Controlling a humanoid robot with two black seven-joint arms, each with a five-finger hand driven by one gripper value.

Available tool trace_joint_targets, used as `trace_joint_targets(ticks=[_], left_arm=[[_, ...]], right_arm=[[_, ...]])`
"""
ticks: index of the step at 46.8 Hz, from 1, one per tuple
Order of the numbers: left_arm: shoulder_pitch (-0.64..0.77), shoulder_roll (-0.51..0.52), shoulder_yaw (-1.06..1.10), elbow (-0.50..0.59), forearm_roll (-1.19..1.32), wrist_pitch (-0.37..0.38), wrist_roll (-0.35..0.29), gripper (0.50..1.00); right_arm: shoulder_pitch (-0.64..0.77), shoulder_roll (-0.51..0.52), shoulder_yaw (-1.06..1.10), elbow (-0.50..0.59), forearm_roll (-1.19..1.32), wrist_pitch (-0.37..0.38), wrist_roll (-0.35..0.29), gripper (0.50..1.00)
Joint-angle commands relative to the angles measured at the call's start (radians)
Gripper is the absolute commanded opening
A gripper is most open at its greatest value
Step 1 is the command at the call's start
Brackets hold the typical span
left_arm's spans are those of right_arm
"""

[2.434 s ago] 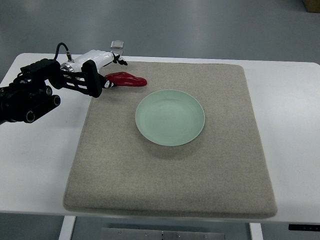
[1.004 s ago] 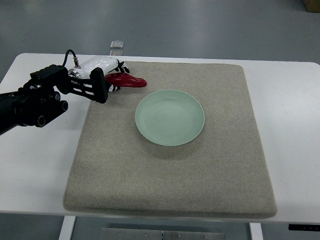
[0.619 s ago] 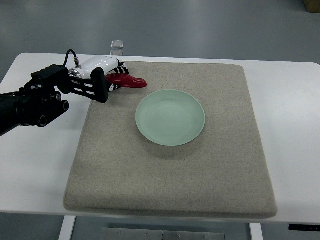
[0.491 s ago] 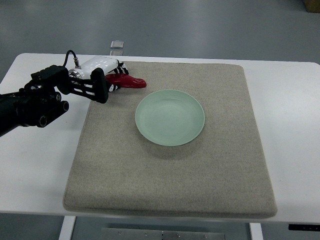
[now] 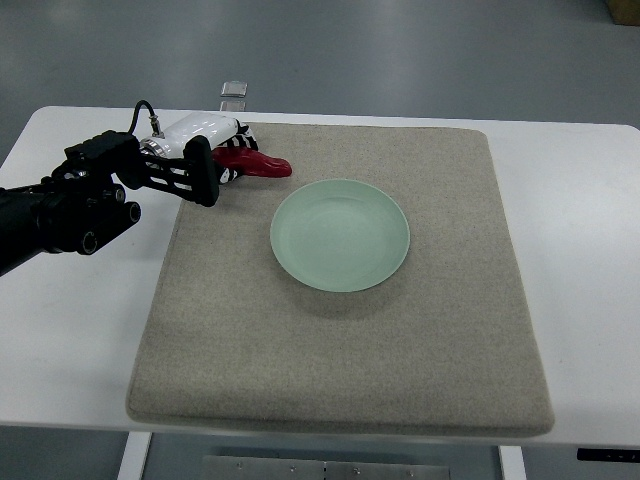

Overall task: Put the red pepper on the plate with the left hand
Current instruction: 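Close the left hand fingers around the red pepper, then lift the red pepper and carry it over the green plate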

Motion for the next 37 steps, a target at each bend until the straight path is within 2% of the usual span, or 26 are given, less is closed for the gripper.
trace_joint_targets(ticks=[1, 24, 37], left_arm=[[0.003, 0.0, 0.0, 0.0, -0.003, 0.0, 0.0, 0.5], [-0.002, 0.004, -0.021, -0.029, -0.042, 0.031, 0.0, 0.5], [-0.045, 0.015, -0.034, -0.178, -0.037, 0.06, -0.029, 0.5]], right_arm=[[-0.001, 0.0, 0.0, 0.0, 0.0, 0.0, 0.0, 0.932], [0.0, 0.0, 0.0, 0.0, 0.0, 0.0, 0.0, 0.932], [0.0, 0.0, 0.0, 0.0, 0.0, 0.0, 0.0, 0.932]])
